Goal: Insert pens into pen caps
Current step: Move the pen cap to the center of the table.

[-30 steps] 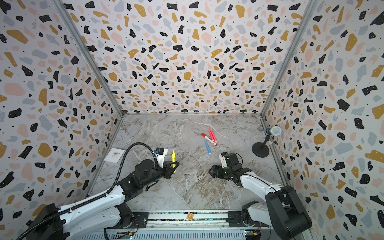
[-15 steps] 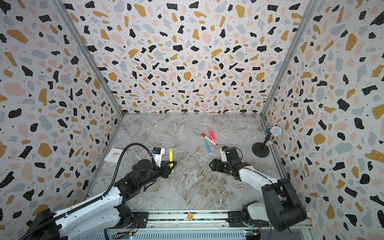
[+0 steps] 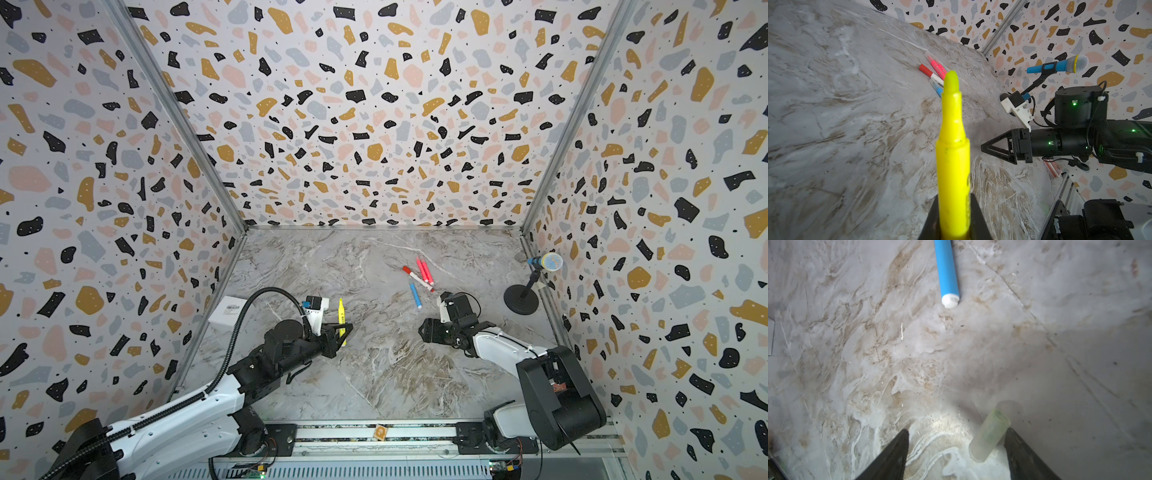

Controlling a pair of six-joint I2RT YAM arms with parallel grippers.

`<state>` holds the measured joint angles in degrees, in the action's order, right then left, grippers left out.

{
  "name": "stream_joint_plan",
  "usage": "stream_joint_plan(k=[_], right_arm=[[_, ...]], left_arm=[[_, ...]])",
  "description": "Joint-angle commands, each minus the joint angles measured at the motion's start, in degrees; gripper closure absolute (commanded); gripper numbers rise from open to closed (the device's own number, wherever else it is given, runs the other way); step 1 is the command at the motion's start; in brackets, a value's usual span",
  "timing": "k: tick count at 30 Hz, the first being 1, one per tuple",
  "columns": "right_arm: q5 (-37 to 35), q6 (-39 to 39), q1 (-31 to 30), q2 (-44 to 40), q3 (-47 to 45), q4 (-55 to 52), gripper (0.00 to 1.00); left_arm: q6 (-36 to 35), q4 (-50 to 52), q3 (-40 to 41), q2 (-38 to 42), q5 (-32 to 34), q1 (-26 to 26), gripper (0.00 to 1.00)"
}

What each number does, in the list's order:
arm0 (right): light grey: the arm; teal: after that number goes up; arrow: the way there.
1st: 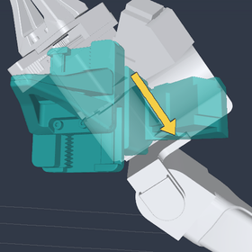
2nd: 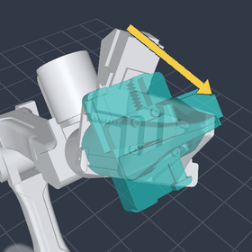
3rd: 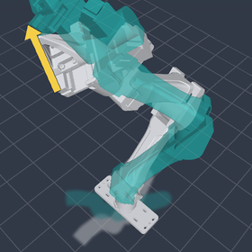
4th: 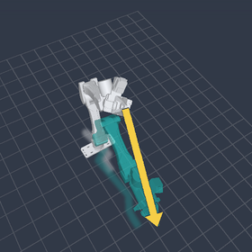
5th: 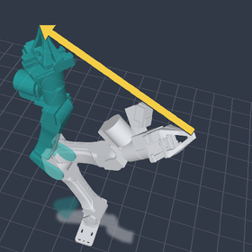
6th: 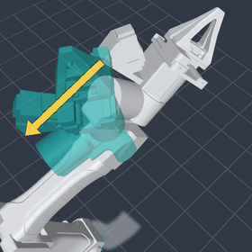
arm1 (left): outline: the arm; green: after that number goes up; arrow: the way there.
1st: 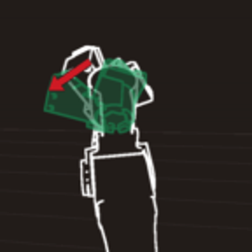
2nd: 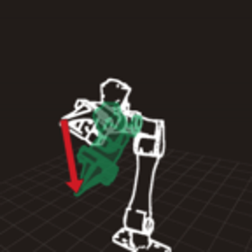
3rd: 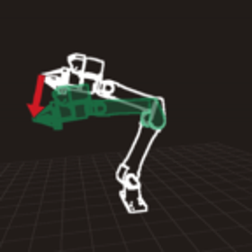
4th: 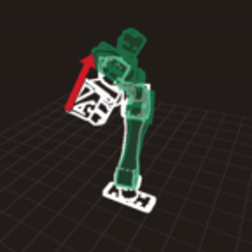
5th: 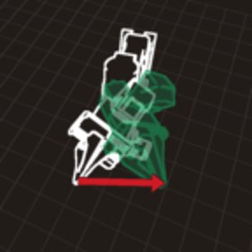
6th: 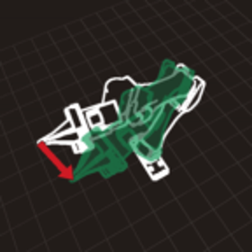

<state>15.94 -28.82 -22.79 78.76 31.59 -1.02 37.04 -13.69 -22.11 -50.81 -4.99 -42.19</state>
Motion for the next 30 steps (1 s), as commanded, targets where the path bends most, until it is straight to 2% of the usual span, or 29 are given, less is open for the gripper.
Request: stream_joint_plan(k=[1, 30], right_arm=[[-2.0, 0.9, -1.1, 1.1, 2.4, -1.5, 0.27], [-0.7, 6.4, -14.4, 11.5, 10.8, -1.9, 0.2]], left_arm=[[-0.8, -1.1, 0.5, 1.2, 0.7, 0.4, 1.0], [-1.3, 0.8, 1.5, 2.6, 0.7, 0.7, 1.0]])
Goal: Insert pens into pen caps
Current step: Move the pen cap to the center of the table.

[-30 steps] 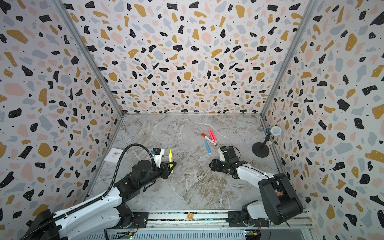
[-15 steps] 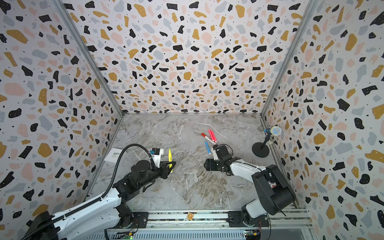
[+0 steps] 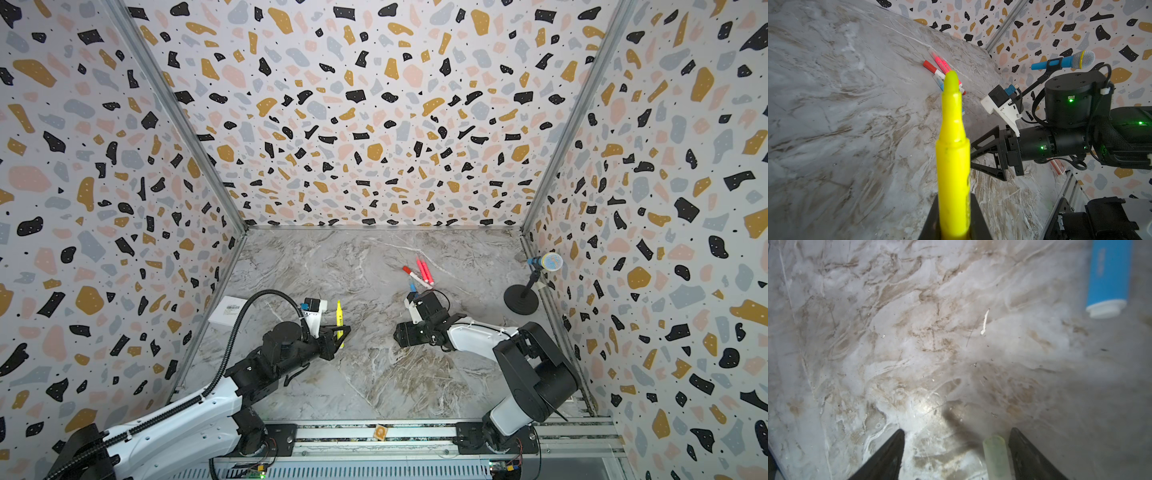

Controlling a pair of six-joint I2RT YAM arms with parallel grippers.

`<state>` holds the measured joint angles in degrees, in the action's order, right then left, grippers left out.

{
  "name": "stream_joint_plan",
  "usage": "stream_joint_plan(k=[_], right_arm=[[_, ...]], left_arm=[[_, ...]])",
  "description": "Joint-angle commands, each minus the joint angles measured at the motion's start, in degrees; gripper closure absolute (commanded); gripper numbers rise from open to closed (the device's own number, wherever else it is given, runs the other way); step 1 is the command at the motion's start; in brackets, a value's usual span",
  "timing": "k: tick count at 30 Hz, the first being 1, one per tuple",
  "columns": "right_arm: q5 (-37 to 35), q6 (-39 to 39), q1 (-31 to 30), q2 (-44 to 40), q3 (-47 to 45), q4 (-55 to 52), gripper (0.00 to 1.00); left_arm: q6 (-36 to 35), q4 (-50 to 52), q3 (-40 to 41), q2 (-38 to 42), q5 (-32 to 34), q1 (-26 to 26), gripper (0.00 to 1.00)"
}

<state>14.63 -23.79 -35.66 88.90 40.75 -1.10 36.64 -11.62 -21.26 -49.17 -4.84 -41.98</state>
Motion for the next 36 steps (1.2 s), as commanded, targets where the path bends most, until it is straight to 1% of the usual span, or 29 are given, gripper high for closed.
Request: stream_joint_plan(k=[1, 7, 13, 20, 28, 36], right_arm=[[0.7, 1.6, -2.0, 1.7, 1.9, -2.0, 0.2], [1.7, 1.6, -4.9, 1.4, 1.2, -2.7, 0.25], [1.3, 0.4, -7.7, -3.0, -2.0, -3.7, 0.28], [0.4, -0.3, -10.2, -7.6, -3.8, -5.0, 0.28], [-1.9, -0.2, -11.3, -7.9, -3.3, -6.9, 0.28], [-0.5, -3.5, -15.3, -7.8, -5.5, -3.7, 0.29]], left_arm=[[-1.0, -1.1, 0.6, 1.0, 0.6, 0.5, 1.0], [-1.6, 0.3, 0.5, 1.9, 0.7, 1.0, 1.0], [-1.7, 1.5, 0.8, 3.3, 0.8, 1.3, 1.0], [-1.8, 2.2, 0.9, 3.8, 0.8, 1.6, 1.0], [-1.6, 3.0, 1.3, 4.7, 0.9, 1.6, 1.0], [-1.6, 4.3, 1.7, 6.3, 1.6, 1.7, 1.0]])
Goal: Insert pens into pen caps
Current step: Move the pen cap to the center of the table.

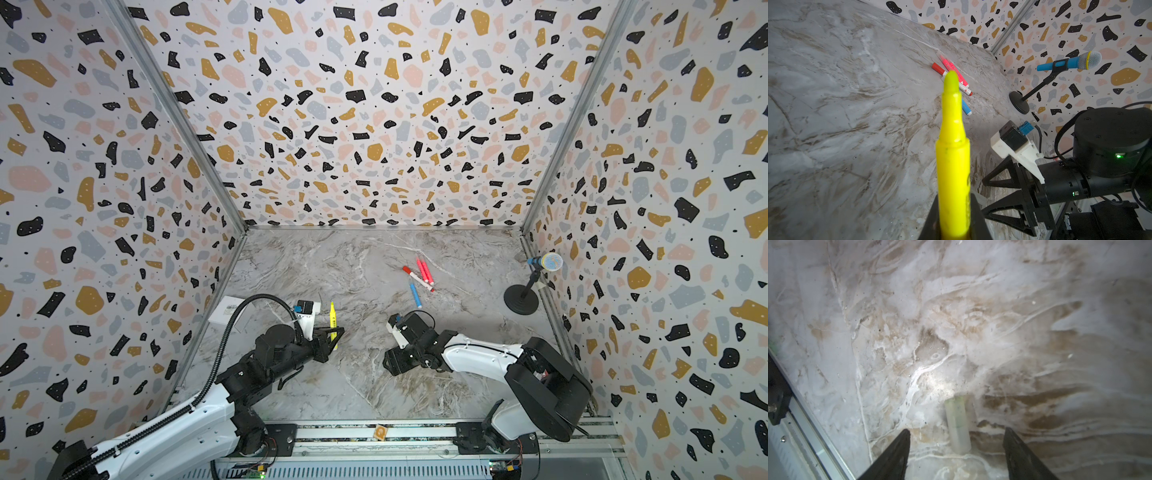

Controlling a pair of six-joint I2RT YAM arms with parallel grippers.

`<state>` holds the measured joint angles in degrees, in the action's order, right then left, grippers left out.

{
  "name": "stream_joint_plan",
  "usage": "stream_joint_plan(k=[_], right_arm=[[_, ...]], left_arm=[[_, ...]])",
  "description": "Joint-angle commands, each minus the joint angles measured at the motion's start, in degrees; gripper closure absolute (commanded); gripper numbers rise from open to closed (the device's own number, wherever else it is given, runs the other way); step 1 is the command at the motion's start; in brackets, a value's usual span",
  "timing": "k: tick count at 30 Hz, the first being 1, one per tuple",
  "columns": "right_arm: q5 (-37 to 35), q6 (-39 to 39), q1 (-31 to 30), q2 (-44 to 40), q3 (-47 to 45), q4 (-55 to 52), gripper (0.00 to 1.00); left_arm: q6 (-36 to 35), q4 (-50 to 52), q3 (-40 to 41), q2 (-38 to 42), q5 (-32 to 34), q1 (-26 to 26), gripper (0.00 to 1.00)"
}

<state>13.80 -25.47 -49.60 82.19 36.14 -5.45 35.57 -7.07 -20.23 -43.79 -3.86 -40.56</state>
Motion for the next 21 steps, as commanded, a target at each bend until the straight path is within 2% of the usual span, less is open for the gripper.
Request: stream_joint_plan(k=[1, 7, 15, 21], right_arm=[[0.2, -2.2, -2.2, -1.0, -1.1, 0.9, 0.29], [-5.2, -3.0, -6.0, 0.9, -0.2, -1.4, 0.32], [-7.8, -2.1, -7.4, 2.7, 2.3, -4.0, 0.38], [-14.0, -1.2, -8.0, 4.0, 3.7, -7.6, 0.41]], left_arm=[[-0.5, -0.1, 0.6, 1.0, 0.7, 0.3, 1.0], [-0.4, 0.2, 0.9, 1.9, 0.9, 0.5, 1.0], [-0.2, 0.9, 1.2, 3.1, 1.0, 0.8, 1.0], [-0.2, 1.3, 1.5, 3.8, 1.0, 1.1, 1.0]])
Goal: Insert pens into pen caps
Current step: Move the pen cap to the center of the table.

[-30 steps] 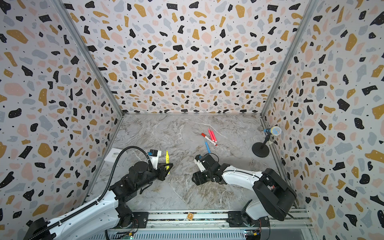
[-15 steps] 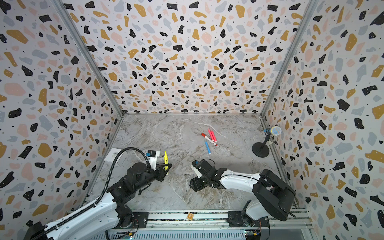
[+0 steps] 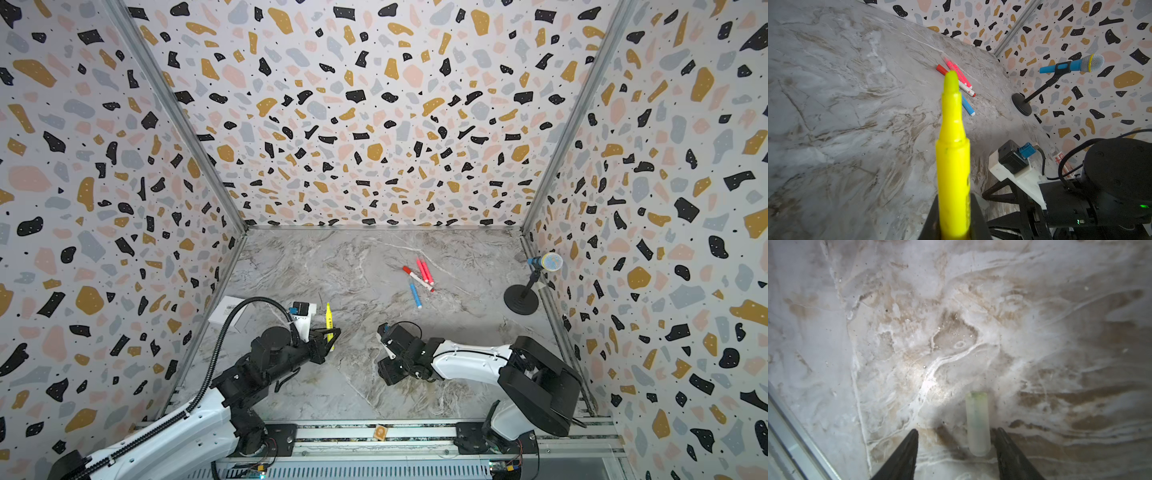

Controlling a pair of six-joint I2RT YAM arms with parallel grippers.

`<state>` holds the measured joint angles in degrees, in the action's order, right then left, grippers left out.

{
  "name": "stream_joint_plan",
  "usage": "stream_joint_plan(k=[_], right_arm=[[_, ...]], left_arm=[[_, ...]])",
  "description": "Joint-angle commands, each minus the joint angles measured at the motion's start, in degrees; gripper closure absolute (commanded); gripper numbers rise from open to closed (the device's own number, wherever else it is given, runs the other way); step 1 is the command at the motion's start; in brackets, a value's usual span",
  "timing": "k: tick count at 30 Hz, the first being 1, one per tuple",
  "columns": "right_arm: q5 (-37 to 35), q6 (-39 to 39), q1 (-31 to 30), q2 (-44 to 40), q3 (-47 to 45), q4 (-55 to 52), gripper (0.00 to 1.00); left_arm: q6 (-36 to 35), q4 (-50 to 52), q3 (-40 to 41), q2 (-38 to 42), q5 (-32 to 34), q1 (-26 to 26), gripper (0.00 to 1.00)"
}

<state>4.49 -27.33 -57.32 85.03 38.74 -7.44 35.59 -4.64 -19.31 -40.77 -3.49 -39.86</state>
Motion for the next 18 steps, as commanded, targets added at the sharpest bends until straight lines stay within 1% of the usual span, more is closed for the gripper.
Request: stream_joint_plan(k=[1, 10, 18], right_arm=[[-6.2, 1.1, -0.3, 1.7, 1.5, -6.6, 0.42], [-15.0, 2.8, -0.3, 4.2, 4.0, -11.4, 0.46], [-17.3, 4.9, 0.0, 4.5, 5.0, -13.8, 0.46]], left_arm=[[-0.2, -1.0, 0.6, 0.9, 0.7, 0.4, 1.0], [-0.1, -1.1, 0.8, 1.4, 0.7, 0.7, 1.0], [-0.1, -1.2, 0.5, 1.5, 0.5, 0.7, 1.0]])
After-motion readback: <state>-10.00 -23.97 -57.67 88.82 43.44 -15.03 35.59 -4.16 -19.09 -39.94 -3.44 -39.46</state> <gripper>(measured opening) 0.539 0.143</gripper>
